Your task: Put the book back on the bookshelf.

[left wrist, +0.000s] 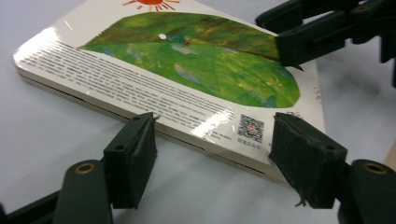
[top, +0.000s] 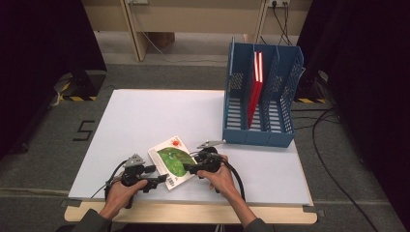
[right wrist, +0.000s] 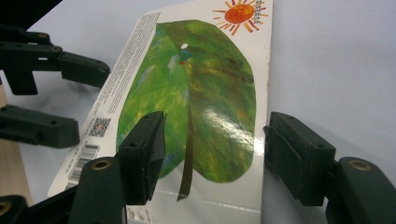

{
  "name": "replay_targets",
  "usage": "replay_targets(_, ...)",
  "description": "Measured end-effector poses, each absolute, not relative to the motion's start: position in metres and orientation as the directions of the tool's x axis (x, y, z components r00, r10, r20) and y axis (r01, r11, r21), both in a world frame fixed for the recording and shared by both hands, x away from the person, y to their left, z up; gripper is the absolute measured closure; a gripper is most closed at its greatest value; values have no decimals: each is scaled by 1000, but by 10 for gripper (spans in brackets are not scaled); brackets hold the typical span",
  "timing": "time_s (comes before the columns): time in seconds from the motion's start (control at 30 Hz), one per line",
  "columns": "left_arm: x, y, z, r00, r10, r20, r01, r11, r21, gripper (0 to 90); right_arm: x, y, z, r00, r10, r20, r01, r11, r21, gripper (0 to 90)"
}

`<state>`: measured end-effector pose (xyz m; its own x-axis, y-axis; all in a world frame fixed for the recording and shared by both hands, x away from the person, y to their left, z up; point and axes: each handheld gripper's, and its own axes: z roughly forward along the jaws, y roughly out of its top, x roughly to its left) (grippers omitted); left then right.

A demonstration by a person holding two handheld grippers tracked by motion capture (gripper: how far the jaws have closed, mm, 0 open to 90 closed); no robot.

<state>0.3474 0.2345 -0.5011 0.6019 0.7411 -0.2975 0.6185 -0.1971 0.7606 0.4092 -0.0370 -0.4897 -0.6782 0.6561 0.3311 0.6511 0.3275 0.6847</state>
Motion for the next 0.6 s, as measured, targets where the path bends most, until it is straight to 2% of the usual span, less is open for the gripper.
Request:
replay_targets(0.17, 344, 234, -500, 605, 735, -307, 627, -201, 752, 343, 413, -34, -492, -665, 661, 348, 664, 311, 680, 373)
replay_targets(0.6, 342, 233, -501, 586, 747, -312, 632, -181, 754, 362, 416, -38, -488, -596, 666, 450, 722, 199, 662, 399)
